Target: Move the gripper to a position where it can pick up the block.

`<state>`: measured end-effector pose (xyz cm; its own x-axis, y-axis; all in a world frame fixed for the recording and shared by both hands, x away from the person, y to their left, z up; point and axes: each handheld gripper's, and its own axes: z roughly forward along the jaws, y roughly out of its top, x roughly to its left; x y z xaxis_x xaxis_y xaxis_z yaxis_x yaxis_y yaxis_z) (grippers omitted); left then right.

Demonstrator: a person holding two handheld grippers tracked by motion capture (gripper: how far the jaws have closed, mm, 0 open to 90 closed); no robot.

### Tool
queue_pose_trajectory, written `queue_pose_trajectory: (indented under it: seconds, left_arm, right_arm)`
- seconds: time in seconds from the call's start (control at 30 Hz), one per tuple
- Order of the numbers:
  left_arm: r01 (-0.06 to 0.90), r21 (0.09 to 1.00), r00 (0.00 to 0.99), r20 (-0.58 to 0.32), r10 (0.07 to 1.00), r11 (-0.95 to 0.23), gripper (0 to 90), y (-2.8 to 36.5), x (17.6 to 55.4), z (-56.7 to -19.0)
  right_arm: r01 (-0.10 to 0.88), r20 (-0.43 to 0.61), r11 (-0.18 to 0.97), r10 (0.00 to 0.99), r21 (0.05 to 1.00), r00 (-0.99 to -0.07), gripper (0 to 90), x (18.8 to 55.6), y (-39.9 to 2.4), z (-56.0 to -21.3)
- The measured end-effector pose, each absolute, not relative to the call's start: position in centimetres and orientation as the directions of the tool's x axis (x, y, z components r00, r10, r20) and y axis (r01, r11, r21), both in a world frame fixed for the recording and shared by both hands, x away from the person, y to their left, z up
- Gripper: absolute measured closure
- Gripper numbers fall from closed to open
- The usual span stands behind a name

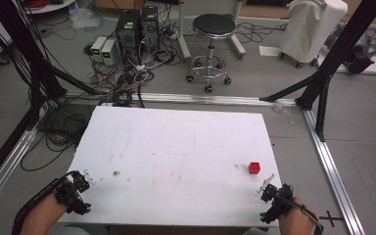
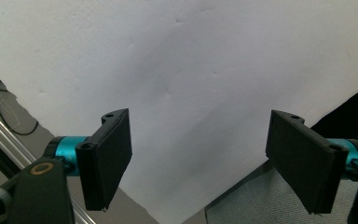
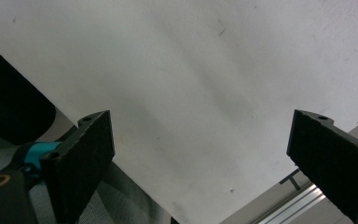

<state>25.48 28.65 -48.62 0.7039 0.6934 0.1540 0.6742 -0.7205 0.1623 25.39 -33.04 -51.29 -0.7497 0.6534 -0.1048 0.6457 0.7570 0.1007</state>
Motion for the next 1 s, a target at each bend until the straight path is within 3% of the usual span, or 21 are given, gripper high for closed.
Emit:
queue_pose_trajectory:
  seconds: [1.0]
  left_arm:
    - [0.692,0.167,0.684,0.159,0.712,-0.702,22.8,29.07,25.61,-48.51]
  right_arm:
    - [0.637,-0.105,0.759,0.65,0.135,-0.752,6.6,25.21,-33.48,-51.2]
